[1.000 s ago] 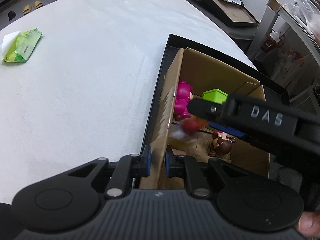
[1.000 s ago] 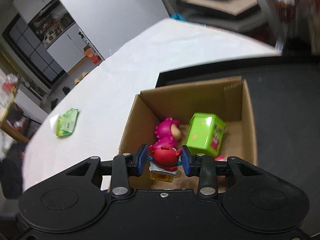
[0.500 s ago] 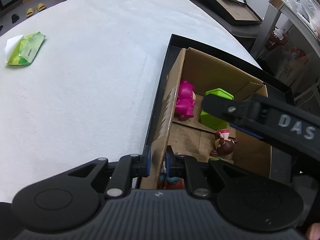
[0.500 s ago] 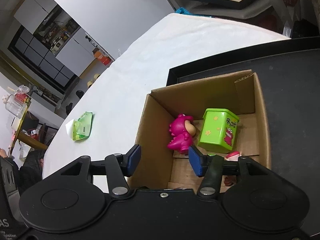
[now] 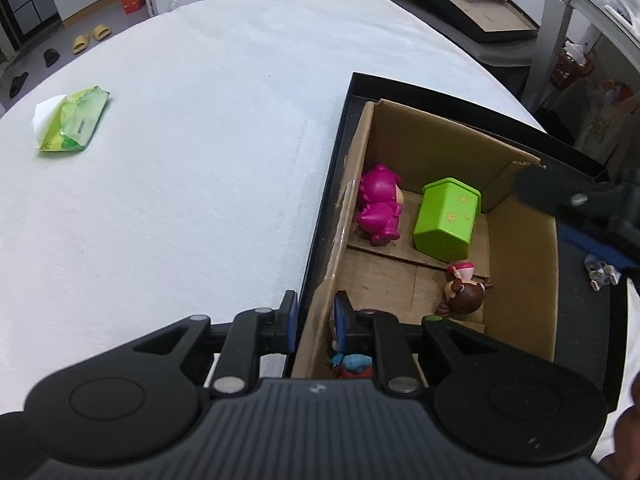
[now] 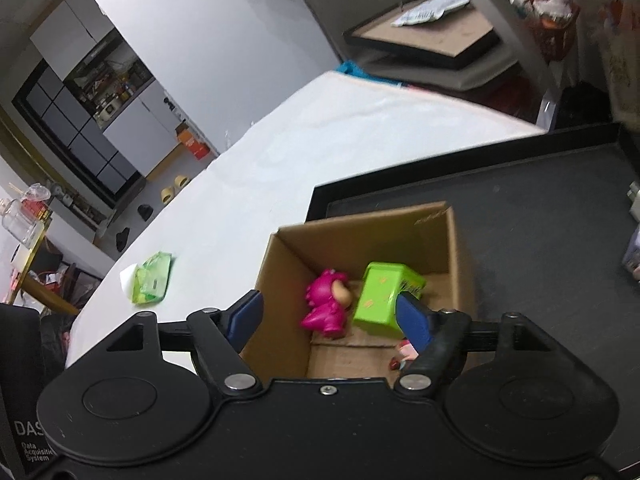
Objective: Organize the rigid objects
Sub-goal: 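Move the right tool to the lavender toy on the tray and grasp it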
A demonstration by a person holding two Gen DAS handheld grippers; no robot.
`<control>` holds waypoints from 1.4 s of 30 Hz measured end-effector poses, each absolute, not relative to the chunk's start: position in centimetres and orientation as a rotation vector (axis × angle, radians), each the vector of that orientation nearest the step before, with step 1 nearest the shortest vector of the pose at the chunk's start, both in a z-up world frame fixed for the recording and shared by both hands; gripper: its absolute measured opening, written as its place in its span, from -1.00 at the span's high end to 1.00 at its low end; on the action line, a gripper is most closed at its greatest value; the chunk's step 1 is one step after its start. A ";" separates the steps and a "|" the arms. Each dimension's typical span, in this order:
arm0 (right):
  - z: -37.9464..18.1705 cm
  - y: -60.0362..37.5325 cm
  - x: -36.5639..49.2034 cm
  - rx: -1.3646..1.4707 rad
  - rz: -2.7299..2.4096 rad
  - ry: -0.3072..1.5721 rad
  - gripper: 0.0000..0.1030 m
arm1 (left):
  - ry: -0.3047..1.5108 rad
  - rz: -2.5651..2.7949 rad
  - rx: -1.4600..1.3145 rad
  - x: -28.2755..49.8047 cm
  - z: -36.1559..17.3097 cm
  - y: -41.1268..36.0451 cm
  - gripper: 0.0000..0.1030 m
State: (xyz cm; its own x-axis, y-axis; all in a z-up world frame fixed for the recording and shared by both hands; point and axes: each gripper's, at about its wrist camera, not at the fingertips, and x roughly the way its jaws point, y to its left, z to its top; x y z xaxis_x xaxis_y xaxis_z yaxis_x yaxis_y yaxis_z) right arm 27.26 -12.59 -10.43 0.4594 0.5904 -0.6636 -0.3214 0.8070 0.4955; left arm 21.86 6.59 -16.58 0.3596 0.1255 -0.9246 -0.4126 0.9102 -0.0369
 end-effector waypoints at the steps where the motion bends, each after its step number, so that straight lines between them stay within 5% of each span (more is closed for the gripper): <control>1: -10.3 -12.9 27.3 0.319 0.561 0.926 -0.43 | 1.158 0.362 -0.285 22.0 -16.6 6.6 0.65; 14: -10.9 -15.1 28.3 0.214 0.365 0.848 -0.47 | 1.169 0.424 -0.201 23.8 -16.8 4.8 0.50; 21: -11.3 -18.0 29.2 0.236 0.266 0.825 -0.66 | 1.184 0.462 -0.167 25.0 -17.2 3.9 0.46; 42: -17.5 -23.7 33.1 0.295 -0.126 0.942 -0.66 | 1.233 0.494 0.019 29.0 -17.6 0.3 -0.08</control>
